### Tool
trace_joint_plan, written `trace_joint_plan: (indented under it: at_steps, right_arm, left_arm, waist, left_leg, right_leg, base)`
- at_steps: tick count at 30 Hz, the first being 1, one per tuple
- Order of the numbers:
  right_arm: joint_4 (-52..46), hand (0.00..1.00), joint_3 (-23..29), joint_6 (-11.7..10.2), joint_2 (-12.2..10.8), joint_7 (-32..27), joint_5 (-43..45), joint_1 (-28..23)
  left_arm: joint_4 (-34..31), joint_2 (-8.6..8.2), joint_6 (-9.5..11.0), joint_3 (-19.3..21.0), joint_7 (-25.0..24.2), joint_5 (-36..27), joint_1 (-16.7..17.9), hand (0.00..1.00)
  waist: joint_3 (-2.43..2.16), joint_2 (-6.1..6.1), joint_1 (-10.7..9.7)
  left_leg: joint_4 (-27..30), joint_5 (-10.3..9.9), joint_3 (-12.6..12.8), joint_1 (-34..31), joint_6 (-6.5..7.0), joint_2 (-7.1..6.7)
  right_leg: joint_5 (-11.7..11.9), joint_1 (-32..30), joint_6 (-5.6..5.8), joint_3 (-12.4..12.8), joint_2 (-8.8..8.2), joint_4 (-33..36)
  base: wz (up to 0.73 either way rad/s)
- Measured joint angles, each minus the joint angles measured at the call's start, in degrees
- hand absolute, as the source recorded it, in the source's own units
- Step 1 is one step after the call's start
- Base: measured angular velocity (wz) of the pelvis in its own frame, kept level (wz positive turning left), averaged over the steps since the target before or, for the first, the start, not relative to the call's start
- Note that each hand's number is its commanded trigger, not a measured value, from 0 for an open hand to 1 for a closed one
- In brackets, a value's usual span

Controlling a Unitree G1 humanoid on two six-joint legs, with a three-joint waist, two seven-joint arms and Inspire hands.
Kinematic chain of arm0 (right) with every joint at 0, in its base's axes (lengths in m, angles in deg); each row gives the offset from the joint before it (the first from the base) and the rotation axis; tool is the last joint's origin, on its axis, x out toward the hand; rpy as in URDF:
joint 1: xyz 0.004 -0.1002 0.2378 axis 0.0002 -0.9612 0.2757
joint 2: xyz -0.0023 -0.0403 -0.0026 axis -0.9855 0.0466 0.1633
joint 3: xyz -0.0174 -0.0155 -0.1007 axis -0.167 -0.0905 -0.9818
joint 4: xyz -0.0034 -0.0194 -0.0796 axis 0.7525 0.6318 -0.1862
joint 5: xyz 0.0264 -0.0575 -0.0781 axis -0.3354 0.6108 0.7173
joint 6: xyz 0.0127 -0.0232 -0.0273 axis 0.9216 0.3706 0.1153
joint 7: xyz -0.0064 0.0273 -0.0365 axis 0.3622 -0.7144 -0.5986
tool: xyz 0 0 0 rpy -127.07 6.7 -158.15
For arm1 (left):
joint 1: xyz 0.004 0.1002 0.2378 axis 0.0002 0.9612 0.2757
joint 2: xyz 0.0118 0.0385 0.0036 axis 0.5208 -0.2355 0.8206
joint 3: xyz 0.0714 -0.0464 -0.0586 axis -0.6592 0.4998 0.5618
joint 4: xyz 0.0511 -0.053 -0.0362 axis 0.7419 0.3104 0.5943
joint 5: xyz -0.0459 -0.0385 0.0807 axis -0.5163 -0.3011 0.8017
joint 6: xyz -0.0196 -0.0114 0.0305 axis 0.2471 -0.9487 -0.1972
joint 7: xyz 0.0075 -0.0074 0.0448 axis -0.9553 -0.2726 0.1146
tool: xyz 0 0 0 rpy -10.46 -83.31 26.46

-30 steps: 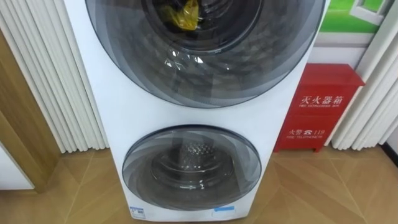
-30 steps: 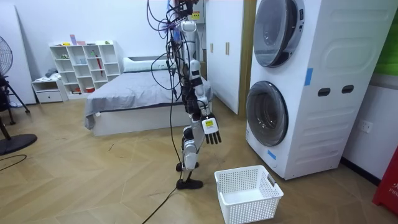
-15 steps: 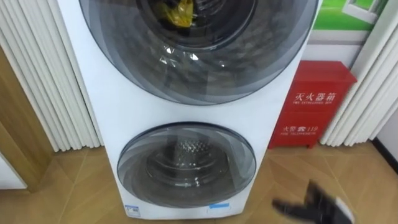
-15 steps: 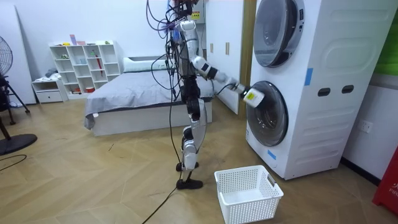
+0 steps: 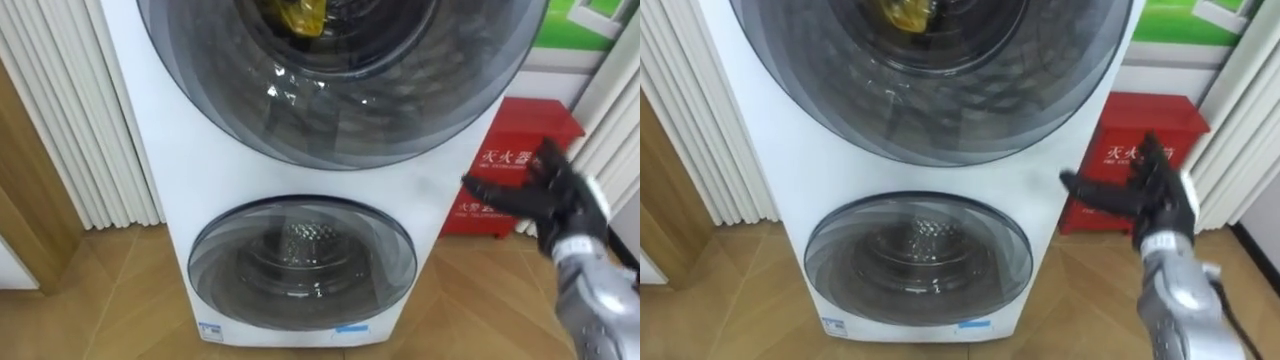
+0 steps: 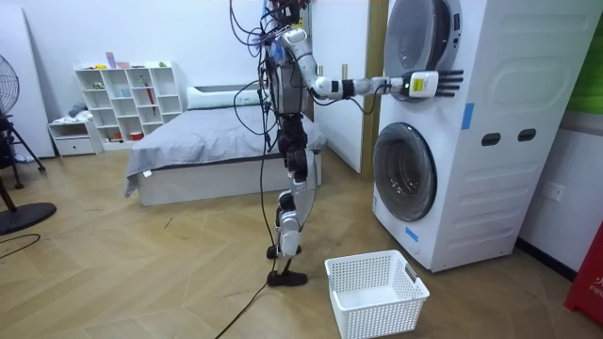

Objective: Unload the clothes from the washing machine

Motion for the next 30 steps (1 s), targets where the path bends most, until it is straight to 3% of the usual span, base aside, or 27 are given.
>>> trace_joint_plan:
  at_steps: [5,8,12,13,14,15,16,17,19,20,21,24,27,30]
  right_arm:
    - [-0.42,0.00,-0.04,-0.04,0.38,-0.53,0.54,1.48]
    - [-0.42,0.00,-0.04,-0.02,0.67,-0.69,0.63,1.49]
    - [-0.42,0.00,-0.06,0.00,1.91,-0.29,0.39,2.57]
    - [-0.40,0.00,-0.14,0.02,2.38,-0.13,0.48,2.78]
    - [-0.17,0.00,-0.32,0.04,2.96,0.14,0.59,3.01]
    - [0.62,0.00,-1.18,0.33,2.96,0.58,0.45,3.96]
    - [0.97,0.00,-1.94,0.87,2.95,0.66,0.47,5.04]
    - [1.26,0.00,-2.46,1.78,3.46,0.53,0.05,6.89]
    - [3.20,0.00,-3.55,1.78,5.89,0.40,-1.40,7.38]
    - [5.36,0.00,-4.42,2.01,6.88,0.28,-2.14,8.62]
    - [7.50,0.00,-4.39,2.22,7.29,0.31,-2.12,10.01]
    - [11.67,0.00,-4.13,3.18,9.17,1.39,-1.97,12.28]
    - [13.13,0.00,-4.18,3.67,9.32,1.73,-1.95,13.66]
    - [13.95,0.00,-4.21,3.67,9.32,1.92,-1.76,15.57]
  left_arm:
    - [0.05,0.23,-0.01,-0.43,0.00,0.03,-0.42,0.00]
    - [0.06,0.22,-0.17,-0.57,0.00,0.04,-1.05,0.00]
    - [-1.30,0.29,-1.06,-0.87,-0.01,0.09,-0.74,0.00]
    - [-1.71,0.30,-1.21,-1.03,-0.02,0.14,-0.79,0.00]
    - [-2.24,0.77,-1.17,-1.61,-0.05,0.43,-1.22,0.00]
    - [-2.56,1.93,-1.07,-1.34,-0.04,0.86,-1.27,0.00]
    - [-2.58,2.36,-1.16,-0.83,-0.04,1.90,-1.06,0.00]
    - [-1.78,2.26,-1.32,0.43,0.08,4.29,-0.55,0.00]
    - [-1.71,1.84,-1.60,-0.11,0.12,5.12,-1.27,0.00]
    - [-2.22,1.89,-1.46,-0.48,0.12,5.10,-1.52,0.00]
    - [-2.42,2.00,-1.41,-0.48,0.12,5.10,-1.94,0.00]
    - [-2.65,2.67,-2.11,-0.28,0.12,5.19,-1.89,0.00]
    - [-2.91,2.87,-2.44,-0.27,0.06,5.18,-0.88,0.00]
    - [-2.95,3.01,-2.46,-0.11,-0.02,5.19,-0.78,0.00]
  waist:
    - [-0.04,-0.53,1.24]
    - [0.40,-0.59,1.34]
    - [0.45,-0.59,1.24]
    - [0.53,-0.45,1.30]
    - [0.85,-0.05,1.57]
    - [0.94,-0.05,2.59]
    - [0.62,-0.73,2.79]
    - [0.47,-1.07,2.06]
    - [0.48,-0.90,0.97]
    - [0.51,-1.11,0.68]
    - [0.44,-1.35,0.44]
    - [0.21,-2.86,1.31]
    - [-0.07,-3.30,1.38]
    - [-0.03,-3.26,1.58]
  left_leg:
    - [-0.21,0.00,-0.37,0.91,0.00,0.06]
    - [-0.21,0.01,-2.25,0.75,-0.01,0.38]
    - [-0.28,0.02,-3.67,-0.01,-0.01,0.41]
    - [-0.41,0.13,-4.35,0.03,0.11,0.59]
    - [-0.68,0.27,-8.74,0.55,0.23,1.57]
    - [-0.72,0.21,-11.82,0.42,0.13,2.62]
    - [-0.63,0.05,-12.06,0.10,-0.15,2.82]
    - [-0.29,-1.42,-11.99,-0.14,-2.36,2.99]
    - [-1.05,-0.85,-7.67,0.65,-4.10,3.64]
    - [-1.19,-0.61,-5.14,0.62,-4.44,4.12]
    - [-1.52,-0.36,-4.41,0.58,-4.17,4.40]
    - [-1.76,-0.11,-3.86,0.75,-3.71,4.02]
    - [-1.76,-0.12,-3.94,0.84,-3.68,3.76]
    - [-1.72,-0.25,-3.75,0.77,-2.94,3.72]
  right_leg:
    - [0.00,0.74,0.00,-0.12,0.07,0.16]
    - [-0.23,-0.65,0.37,-1.55,0.05,2.44]
    - [-0.25,-1.67,0.40,-1.98,0.09,3.70]
    - [-0.46,-2.72,0.55,-2.40,0.24,5.38]
    - [-2.25,-6.37,0.41,-2.53,1.48,9.37]
    - [-1.89,-9.26,-2.10,-0.60,4.09,4.01]
    - [0.45,-10.63,-3.08,-0.65,4.91,0.41]
    - [7.87,-12.55,-4.27,-4.06,4.16,-0.25]
    - [7.71,-11.46,-4.25,-5.12,3.93,0.71]
    - [7.70,-10.80,-4.25,-4.53,3.87,0.73]
    - [7.50,-10.66,-3.94,-4.43,4.01,0.77]
    - [7.30,-10.68,-3.68,-4.69,4.03,0.70]
    - [7.30,-10.54,-3.68,-4.79,3.78,0.70]
    - [7.25,-10.52,-3.75,-4.82,3.80,0.71]
  base:
    - [0.03]
    - [-0.01]
    - [-0.03]
    - [-0.16]
    - [-0.53]
    - [-0.71]
    - [-0.62]
    - [0.00]
    - [0.37]
    - [0.38]
    - [0.43]
    - [0.06]
    - [0.00]
    - [0.04]
